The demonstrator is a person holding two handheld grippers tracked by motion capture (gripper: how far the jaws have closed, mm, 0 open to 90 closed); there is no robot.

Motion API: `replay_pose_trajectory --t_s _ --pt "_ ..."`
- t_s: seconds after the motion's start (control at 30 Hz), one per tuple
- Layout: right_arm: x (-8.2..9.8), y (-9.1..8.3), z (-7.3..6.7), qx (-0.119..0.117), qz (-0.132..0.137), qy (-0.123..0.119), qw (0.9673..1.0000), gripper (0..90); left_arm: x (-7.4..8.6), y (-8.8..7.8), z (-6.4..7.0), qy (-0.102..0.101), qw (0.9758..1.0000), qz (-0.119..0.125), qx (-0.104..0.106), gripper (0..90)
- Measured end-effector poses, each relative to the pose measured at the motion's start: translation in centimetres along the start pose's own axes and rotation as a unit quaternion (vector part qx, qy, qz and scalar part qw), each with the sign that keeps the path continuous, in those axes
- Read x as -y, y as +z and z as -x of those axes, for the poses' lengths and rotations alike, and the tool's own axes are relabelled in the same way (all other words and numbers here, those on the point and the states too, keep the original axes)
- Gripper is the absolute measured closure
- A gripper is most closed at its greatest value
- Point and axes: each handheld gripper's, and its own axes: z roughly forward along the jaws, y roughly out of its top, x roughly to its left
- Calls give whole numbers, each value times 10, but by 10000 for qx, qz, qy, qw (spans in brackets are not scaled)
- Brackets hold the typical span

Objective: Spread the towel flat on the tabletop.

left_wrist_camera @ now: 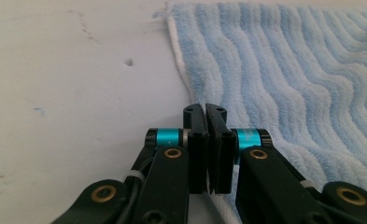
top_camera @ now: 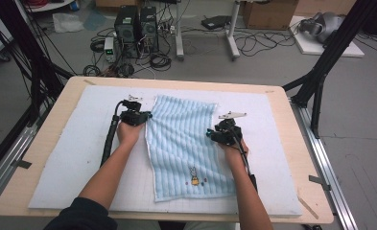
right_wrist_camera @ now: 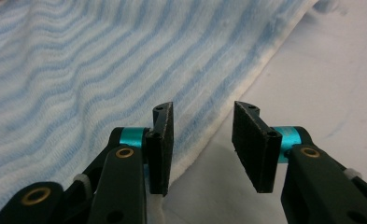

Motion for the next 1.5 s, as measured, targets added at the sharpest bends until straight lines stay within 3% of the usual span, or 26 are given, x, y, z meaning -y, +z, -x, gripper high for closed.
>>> replay_pose_trajectory --t_s 0.1,0.17,0.27,0.37,0.53,0.63,0.7,0.77,0.8,0.93,1.03,1.1,1.13,1.2,1.37,1.4,1.43,1.47,1.5 --pt "-1 6 -2 53 -32 -21 10000 663 0 -1 0 45 10000 51 60 821" --pt "-2 6 0 68 -51 -90 9999 809 1 -2 0 -34 9999 49 133 659" --pt "-5 8 -2 167 -72 -320 9993 859 1 -5 0 -131 9997 -12 208 490" --pt "-8 11 -2 492 -85 -502 9975 863 4 -13 1 -92 9995 96 291 477" --pt "-13 17 8 1155 -32 -450 9923 861 7 -26 4 88 9987 249 430 434" --pt "-12 15 11 1320 61 -311 9907 814 11 -35 5 152 9979 396 488 436" --pt "-12 12 12 1226 105 -212 9922 745 15 -40 3 166 9977 368 547 434" --pt "-12 4 9 1111 183 -278 9932 691 19 -45 3 163 9971 414 613 424" --pt "-11 1 8 962 199 -220 9949 649 22 -48 3 166 9968 437 642 425" --pt "-5 -18 -3 731 299 -211 9967 572 35 -61 8 176 9954 463 815 431" --pt "4 -37 -18 409 315 -343 9981 559 42 -70 15 195 9932 290 1111 451" --pt "6 -39 -20 359 293 -386 9982 559 46 -75 21 240 9920 283 1205 469" --pt "14 -44 -27 329 148 -511 9980 559 47 -75 24 249 9919 197 1229 476" --pt "18 -46 -29 301 92 -526 9981 559 49 -75 30 275 9916 35 1264 476" --pt "40 -51 -27 35 -52 -275 9996 543 56 -72 39 282 9919 -243 1212 494" --pt "43 -50 -27 4 -135 -249 9996 543 58 -71 40 319 9918 -338 1187 525" --pt "45 -49 -27 1 -184 -260 9995 545 61 -71 43 476 9936 -278 989 599" --pt "46 -49 -27 -1 -149 -214 9997 550 61 -72 44 550 9947 -264 827 724" --pt "46 -48 -26 -23 -144 -217 9997 564 61 -71 42 466 9948 -289 853 871"
